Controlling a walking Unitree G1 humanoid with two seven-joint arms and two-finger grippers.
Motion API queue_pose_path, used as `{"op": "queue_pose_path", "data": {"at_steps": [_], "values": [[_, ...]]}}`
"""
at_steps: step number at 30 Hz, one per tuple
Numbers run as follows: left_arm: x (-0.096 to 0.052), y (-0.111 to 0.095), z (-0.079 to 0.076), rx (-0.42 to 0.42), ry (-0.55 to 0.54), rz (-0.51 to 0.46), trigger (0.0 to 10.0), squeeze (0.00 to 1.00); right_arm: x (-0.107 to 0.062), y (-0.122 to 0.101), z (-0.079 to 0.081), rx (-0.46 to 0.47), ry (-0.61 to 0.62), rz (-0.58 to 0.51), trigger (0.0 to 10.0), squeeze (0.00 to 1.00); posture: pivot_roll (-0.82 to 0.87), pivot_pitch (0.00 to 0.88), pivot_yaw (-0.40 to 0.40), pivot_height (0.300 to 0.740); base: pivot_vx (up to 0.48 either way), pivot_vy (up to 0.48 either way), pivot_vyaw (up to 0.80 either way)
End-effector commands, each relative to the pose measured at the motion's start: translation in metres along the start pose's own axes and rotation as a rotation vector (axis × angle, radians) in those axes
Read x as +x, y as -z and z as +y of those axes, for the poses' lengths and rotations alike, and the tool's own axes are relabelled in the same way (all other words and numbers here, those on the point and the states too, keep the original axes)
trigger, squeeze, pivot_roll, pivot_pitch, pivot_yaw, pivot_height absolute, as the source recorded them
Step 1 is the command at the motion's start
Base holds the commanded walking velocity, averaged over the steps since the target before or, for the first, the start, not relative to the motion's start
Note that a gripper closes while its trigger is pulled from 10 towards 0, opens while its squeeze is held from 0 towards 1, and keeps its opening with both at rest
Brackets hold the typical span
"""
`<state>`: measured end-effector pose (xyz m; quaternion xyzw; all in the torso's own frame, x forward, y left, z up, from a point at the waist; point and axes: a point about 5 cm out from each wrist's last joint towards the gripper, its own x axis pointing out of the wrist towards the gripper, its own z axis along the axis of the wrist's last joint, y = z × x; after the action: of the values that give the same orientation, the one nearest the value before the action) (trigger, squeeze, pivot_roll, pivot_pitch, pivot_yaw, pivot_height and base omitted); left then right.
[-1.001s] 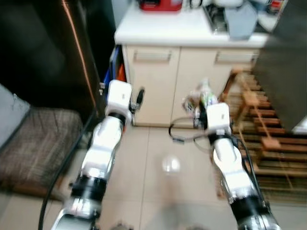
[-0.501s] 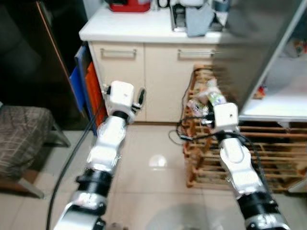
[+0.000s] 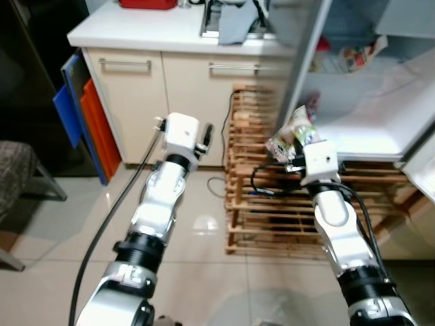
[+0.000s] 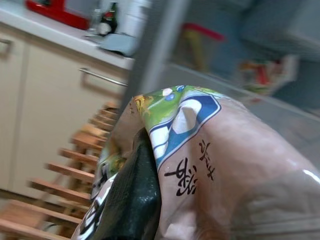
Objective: Restocking fridge
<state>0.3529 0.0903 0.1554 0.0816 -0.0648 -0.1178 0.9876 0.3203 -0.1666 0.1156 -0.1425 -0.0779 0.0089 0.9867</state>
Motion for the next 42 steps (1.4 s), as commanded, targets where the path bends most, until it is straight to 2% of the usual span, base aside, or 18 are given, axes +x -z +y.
{"op": "queue_pose_path", "data": {"at_steps": [1,4,7,16,18,19,21,26,29,34,42], "values": [[0.000,0.003,0.009,0.016,-0.017,0.009,10.0,0.00,0.003,-0.009,0.006,0.008,-0.011,-0.047,0.0,0.00,-0.06,0.000,0.019,0.740,0.000,-0.461,0.00],[0.000,0.003,0.011,0.016,-0.022,0.005,10.0,0.00,0.002,-0.007,0.006,0.006,-0.010,-0.039,0.0,0.00,-0.06,0.000,0.020,0.740,0.000,-0.461,0.00],[0.000,0.002,0.015,-0.034,-0.048,-0.009,10.0,0.00,-0.001,-0.001,0.004,-0.005,-0.005,-0.017,0.0,0.00,-0.06,0.000,0.017,0.740,0.210,-0.231,0.00],[-0.001,0.003,0.014,-0.033,-0.046,-0.011,10.0,0.00,0.001,-0.001,0.002,-0.003,0.005,-0.012,0.0,0.00,-0.06,0.000,0.016,0.740,0.000,0.000,0.00],[-0.001,0.005,0.010,-0.035,-0.002,0.000,10.0,0.00,0.003,-0.003,0.004,0.014,0.005,-0.016,0.0,0.00,-0.06,0.000,0.017,0.740,0.000,0.000,0.00],[-0.002,0.005,0.006,-0.080,0.046,-0.004,10.0,0.00,0.005,-0.003,0.005,0.052,0.009,-0.008,0.0,0.00,-0.06,0.000,0.017,0.740,0.480,0.000,0.00],[-0.004,0.002,0.000,-0.116,0.103,-0.024,10.0,0.00,0.006,-0.003,0.007,0.086,0.015,0.003,0.0,0.00,-0.06,0.000,0.017,0.740,0.480,0.000,0.00],[-0.009,-0.006,-0.017,-0.069,0.265,-0.085,10.0,0.00,0.012,-0.003,0.010,0.155,0.021,0.027,0.0,0.00,-0.06,0.000,0.021,0.740,0.480,0.000,0.00],[-0.009,-0.008,-0.021,-0.112,0.304,-0.075,10.0,0.00,0.016,-0.008,0.016,0.153,-0.001,0.012,0.0,0.00,-0.05,0.000,0.019,0.740,0.480,0.000,0.00],[-0.011,-0.015,-0.023,-0.109,0.346,-0.112,10.0,0.00,0.019,-0.011,0.019,0.145,-0.014,0.002,0.0,0.00,-0.05,0.000,0.014,0.740,0.480,0.000,0.00],[-0.016,-0.032,-0.035,-0.093,0.451,-0.187,10.0,0.00,0.023,-0.011,0.020,0.147,-0.020,0.008,0.0,0.00,-0.05,0.000,0.015,0.740,0.480,0.000,0.00]]}}
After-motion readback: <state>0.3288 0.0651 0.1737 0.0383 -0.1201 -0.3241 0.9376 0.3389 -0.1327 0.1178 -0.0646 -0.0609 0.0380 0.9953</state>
